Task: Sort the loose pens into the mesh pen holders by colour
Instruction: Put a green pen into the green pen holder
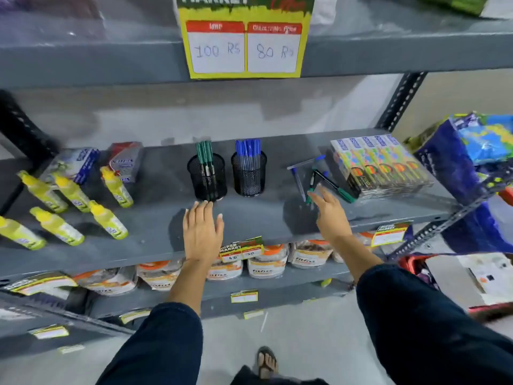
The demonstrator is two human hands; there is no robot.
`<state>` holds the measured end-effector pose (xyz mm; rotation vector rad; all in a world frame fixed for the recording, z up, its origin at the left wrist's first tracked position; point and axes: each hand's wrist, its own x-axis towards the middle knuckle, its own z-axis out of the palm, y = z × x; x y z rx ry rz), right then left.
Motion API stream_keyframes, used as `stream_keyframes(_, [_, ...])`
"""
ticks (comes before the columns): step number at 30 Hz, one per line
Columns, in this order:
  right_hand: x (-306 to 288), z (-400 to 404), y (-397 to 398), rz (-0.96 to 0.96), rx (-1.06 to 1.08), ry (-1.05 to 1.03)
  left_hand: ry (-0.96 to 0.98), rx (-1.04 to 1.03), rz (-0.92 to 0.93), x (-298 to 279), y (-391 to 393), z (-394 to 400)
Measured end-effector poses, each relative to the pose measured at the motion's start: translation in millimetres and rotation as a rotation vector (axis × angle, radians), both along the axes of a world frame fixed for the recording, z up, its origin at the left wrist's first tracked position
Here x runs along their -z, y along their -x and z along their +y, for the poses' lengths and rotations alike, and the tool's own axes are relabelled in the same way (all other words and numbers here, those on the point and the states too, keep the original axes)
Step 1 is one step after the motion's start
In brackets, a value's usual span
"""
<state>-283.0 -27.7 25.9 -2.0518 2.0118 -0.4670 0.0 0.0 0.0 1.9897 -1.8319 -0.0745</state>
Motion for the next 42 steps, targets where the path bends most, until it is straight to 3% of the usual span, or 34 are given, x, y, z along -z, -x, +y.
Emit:
stream_keyframes(9, [4, -31, 7, 0.153, -0.134, -0.010, 0.025, -0.005, 0.025, 11, -2, -7])
stream_keyframes(17, [-5, -30, 7, 0.159, -0.192, 0.080, 0.033, 0.004, 0.027, 15, -5, -8])
stream_keyframes(30, [-101, -53, -66, -0.242, -0.078, 0.625, -0.137, -0.099, 0.017, 10, -12, -20])
stream_keyframes(36, [-131, -66, -125, -0.631, -0.140, 0.509, -0.166, -0.149, 0.052, 5, -22, -23])
stream_keyframes(42, [-127, -85, -180, -0.612, -0.271, 0.473, -0.139, -0.126, 0.078, 8, -23, -20])
